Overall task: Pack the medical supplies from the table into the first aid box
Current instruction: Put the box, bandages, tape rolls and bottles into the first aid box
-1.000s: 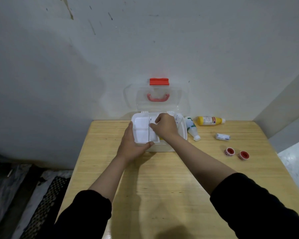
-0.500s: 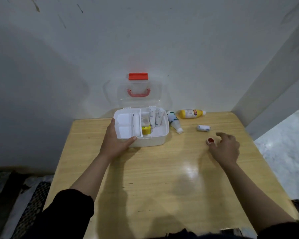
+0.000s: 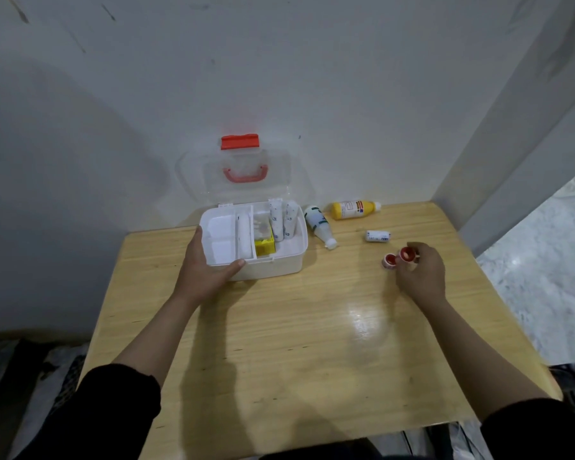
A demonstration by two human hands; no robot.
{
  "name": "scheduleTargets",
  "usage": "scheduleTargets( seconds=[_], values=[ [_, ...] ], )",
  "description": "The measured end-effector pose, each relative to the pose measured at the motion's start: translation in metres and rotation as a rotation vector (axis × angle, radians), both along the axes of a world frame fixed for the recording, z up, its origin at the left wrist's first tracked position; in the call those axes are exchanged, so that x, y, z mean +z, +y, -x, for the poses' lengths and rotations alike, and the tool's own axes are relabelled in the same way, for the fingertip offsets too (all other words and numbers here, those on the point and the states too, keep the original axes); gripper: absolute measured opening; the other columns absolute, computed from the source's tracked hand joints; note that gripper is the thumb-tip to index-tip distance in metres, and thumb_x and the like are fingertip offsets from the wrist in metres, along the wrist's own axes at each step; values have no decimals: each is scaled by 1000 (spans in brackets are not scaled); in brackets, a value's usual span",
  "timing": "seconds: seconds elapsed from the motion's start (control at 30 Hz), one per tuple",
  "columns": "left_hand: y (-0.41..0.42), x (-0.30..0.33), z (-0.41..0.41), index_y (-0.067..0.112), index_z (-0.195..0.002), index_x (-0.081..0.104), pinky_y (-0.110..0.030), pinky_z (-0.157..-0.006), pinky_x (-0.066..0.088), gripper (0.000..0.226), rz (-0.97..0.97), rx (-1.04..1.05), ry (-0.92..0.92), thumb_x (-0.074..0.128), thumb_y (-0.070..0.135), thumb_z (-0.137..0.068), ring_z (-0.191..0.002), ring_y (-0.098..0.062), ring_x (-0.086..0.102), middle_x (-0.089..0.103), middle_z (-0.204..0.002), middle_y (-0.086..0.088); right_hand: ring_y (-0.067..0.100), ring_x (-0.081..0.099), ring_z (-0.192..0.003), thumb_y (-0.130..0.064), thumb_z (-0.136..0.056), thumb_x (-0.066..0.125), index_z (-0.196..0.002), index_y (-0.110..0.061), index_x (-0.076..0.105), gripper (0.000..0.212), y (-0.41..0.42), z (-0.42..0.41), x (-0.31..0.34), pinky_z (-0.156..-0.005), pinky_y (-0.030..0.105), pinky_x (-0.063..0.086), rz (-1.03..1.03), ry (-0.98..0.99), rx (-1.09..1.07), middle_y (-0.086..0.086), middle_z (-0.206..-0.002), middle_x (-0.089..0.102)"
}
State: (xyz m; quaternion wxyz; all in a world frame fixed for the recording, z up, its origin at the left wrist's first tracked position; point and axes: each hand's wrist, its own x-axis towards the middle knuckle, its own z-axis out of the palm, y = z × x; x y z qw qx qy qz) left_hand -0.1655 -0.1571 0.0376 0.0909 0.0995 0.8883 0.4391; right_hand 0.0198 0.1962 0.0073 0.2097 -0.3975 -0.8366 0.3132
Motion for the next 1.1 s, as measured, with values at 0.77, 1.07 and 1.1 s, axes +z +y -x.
scheduleTargets(
  seconds=[0.77, 1.07, 1.1],
  values=[
    [-3, -4, 2, 27, -151, 9, -41, -112, 29, 120, -10, -20, -3, 81, 57, -60, -142, -18, 23, 18, -158, 4, 12, 67, -80, -20, -73, 79, -99, -19, 64, 29, -57, 50, 53, -73, 24, 54, 72, 204, 336, -2, -87, 71],
    [-1, 4, -2, 39, -144, 19, -37, -101, 41, 108, -66, -42, 21, 81, 60, -58, -128, -10, 36, 34, -145, 13, -7, 57, -67, -21, -73, 79, -97, -13, 65, 29, -156, 155, 115, -62, 5, 44, 35, 289, 732, -5, -84, 65],
    [-1, 5, -2, 40, -143, 21, -35, -99, 41, 106, -70, -40, 20, 81, 60, -58, -126, -8, 37, 35, -142, 17, -2, 59, -70, -20, -73, 78, -98, -13, 65, 29, -166, 167, 116, -65, 9, 47, 30, 265, 771, -2, -86, 67]
  ],
)
